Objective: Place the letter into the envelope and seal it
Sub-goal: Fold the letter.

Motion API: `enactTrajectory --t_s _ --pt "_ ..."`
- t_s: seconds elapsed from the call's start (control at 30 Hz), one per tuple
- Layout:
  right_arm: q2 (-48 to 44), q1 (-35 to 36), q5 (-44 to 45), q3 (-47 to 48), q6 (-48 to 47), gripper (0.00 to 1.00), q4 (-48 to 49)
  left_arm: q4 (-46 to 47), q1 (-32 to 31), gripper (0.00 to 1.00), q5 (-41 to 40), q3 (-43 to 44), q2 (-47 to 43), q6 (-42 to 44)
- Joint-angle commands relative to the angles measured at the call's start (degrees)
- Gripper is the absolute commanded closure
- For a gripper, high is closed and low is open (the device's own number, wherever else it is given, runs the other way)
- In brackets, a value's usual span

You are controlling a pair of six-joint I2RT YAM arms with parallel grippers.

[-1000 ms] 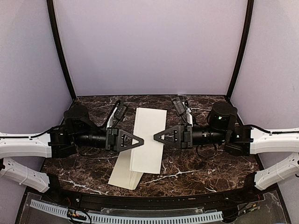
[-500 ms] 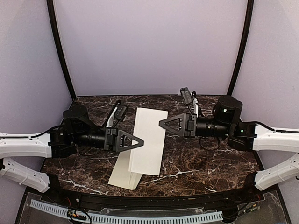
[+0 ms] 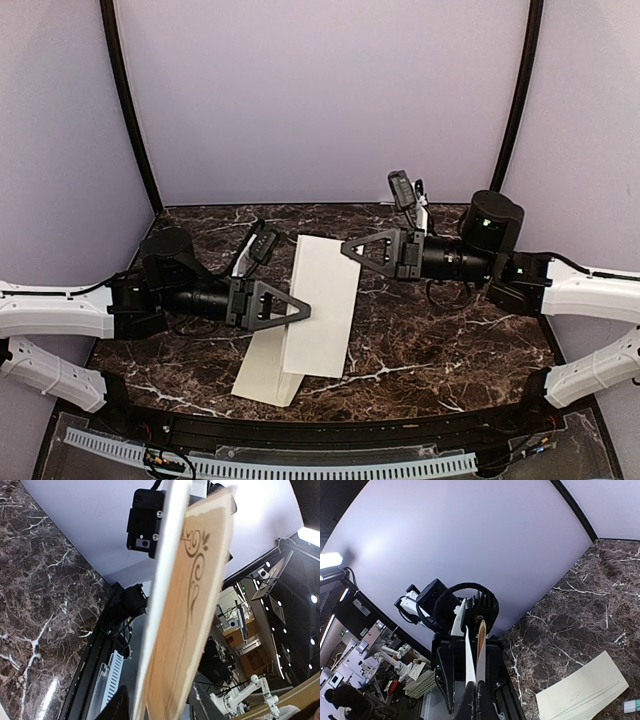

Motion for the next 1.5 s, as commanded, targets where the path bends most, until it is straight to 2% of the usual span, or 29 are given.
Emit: enactTrajectory --t_s 0.0,0.13,0.2,0.53,0.63,0.7,0.8,0.97,1.07,1.27,1.33,1.47 --pt "-2.4 -0.3 3.5 0.2 -0.6 1.00 2.6 2.8 -0.8 0.57 -0.7 -1.0 -0.1 -0.9" --pt "-4.3 -0.7 6.9 -0.9 -0.1 1.00 2.9 2.8 -2.3 0.57 -1.6 -1.7 0.3 -1.1" --pt "-5.4 -0.9 8.3 -1.7 0.3 1.00 3.2 3.1 -3.1 0.60 -2.2 -2.1 0.2 -1.3" --pt "-5.7 -1.8 7.1 -2.5 1.1 1.00 2.4 5.1 -3.4 0.99 -3.8 -3.6 -1.3 -1.8" --pt "-5.0 -1.8 5.5 -2.4 1.5 0.99 2.4 4.8 -3.4 1.00 -4.6 -3.3 -1.5 -1.2" --pt "-4.6 -1.8 4.0 -2.4 1.9 0.79 2.5 4.7 -3.4 1.00 -6.3 -3.5 -2.3 -0.8" --pt "-4.2 -1.5 3.3 -3.3 1.9 0.61 2.1 4.2 -3.4 1.00 -10.3 -3.5 -3.8 0.2" --pt "-3.1 0.7 3.3 -5.0 2.4 0.45 1.7 4.1 -3.4 1.00 -15.6 -3.2 -5.7 2.6" --pt "-3.0 2.8 3.5 -6.5 3.2 0.42 3.5 4.3 -3.3 1.00 -16.6 -2.0 -5.1 3.2" --pt "-0.5 6.1 1.3 -7.1 4.2 0.44 7.6 5.7 -3.3 1.00 -16.7 -1.1 -3.4 2.9" --pt "0.4 7.1 1.5 -6.8 3.8 0.48 7.6 6.1 -3.4 1.00 -16.9 -1.1 -3.3 2.9" --pt "1.3 7.4 1.5 -7.1 4.3 0.77 8.5 5.8 -3.3 1.00 -17.0 -0.8 -3.6 3.1"
